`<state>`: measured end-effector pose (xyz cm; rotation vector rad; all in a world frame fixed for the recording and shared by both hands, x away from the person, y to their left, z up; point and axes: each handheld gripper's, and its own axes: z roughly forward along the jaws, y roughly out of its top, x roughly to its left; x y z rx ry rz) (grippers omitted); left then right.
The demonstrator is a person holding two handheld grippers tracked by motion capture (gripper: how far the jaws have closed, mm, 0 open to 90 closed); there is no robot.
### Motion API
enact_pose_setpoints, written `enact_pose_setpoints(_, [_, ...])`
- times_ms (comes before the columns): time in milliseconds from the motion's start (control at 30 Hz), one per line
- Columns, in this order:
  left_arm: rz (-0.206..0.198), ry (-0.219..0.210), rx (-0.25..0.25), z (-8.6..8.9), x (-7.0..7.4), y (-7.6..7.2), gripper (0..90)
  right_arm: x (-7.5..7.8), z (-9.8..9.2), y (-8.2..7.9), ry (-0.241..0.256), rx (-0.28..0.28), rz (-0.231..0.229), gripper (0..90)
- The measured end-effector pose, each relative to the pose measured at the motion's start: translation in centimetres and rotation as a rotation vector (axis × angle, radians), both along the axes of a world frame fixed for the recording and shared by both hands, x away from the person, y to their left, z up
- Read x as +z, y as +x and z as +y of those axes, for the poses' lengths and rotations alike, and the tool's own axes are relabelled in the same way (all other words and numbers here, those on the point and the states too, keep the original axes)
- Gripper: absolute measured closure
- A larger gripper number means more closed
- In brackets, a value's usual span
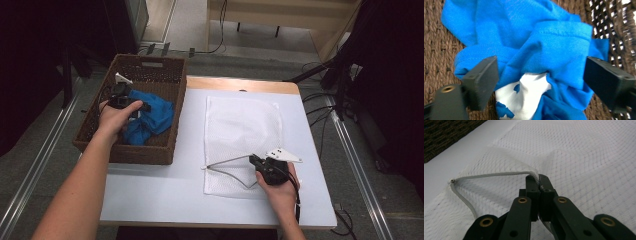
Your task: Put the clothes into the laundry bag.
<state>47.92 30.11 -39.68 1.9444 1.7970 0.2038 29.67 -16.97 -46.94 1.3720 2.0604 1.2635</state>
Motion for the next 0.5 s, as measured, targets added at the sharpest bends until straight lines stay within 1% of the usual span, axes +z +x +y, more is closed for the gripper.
enact_pose_setpoints(33, [0.022, 0.026, 0.008, -0.2, -0.3, 0.2, 12.7, 0.0, 0.0, 0.0, 0.001, -0.001, 0.002, 89.5])
enact_pose_setpoints(67, [0.054, 0.045, 0.013, -0.3, -0.7, 0.4, 13.2, 0.0, 0.0, 0.0, 0.002, -0.003, 0.002, 89.5])
enact_pose_setpoints(100, [0.099, 0.060, 0.005, -0.4, -1.1, 0.6, 14.0, 0.0, -0.1, 0.0, 0.005, -0.003, 0.001, 89.4])
enact_pose_setpoints(133, [0.141, 0.061, -0.004, -0.6, -1.6, 0.7, 14.0, 0.0, -0.1, 0.0, 0.006, -0.004, 0.001, 89.4])
enact_pose_setpoints(167, [0.174, 0.069, -0.006, -0.7, -2.0, 0.8, 13.3, 0.1, -0.1, 0.0, 0.006, -0.004, 0.001, 89.5])
enact_pose_setpoints(200, [0.189, 0.077, -0.006, -0.8, -2.3, 0.8, 12.8, 0.0, -0.1, 0.0, 0.007, -0.005, 0.001, 89.4])
enact_pose_setpoints(267, [0.190, 0.076, -0.019, -1.0, -2.4, 0.8, 10.2, 0.0, -0.1, 0.0, 0.003, -0.003, 0.002, 89.4])
enact_pose_setpoints(300, [0.200, 0.077, -0.034, -1.2, -2.5, 0.8, 9.3, -0.1, -0.1, 0.0, 0.003, -0.002, 0.005, 89.5])
enact_pose_setpoints(333, [0.205, 0.079, -0.055, -1.4, -2.6, 0.7, 10.9, -0.1, -0.1, 0.1, 0.002, -0.001, 0.005, 89.4])
enact_pose_setpoints(367, [0.208, 0.092, -0.072, -1.7, -2.6, 0.7, 11.8, -0.1, -0.1, 0.1, 0.001, 0.000, 0.005, 89.4])
enact_pose_setpoints(400, [0.210, 0.102, -0.083, -1.9, -2.6, 0.6, 11.7, -0.1, -0.1, 0.1, 0.001, 0.000, 0.006, 89.5])
enact_pose_setpoints(433, [0.206, 0.100, -0.089, -2.1, -2.5, 0.6, 13.7, -0.1, -0.1, 0.1, 0.003, 0.000, 0.006, 89.4])
enact_pose_setpoints(500, [0.215, 0.041, -0.128, -2.3, -2.4, 0.5, 13.8, -0.1, -0.1, 0.1, 0.003, -0.003, 0.003, 89.4])
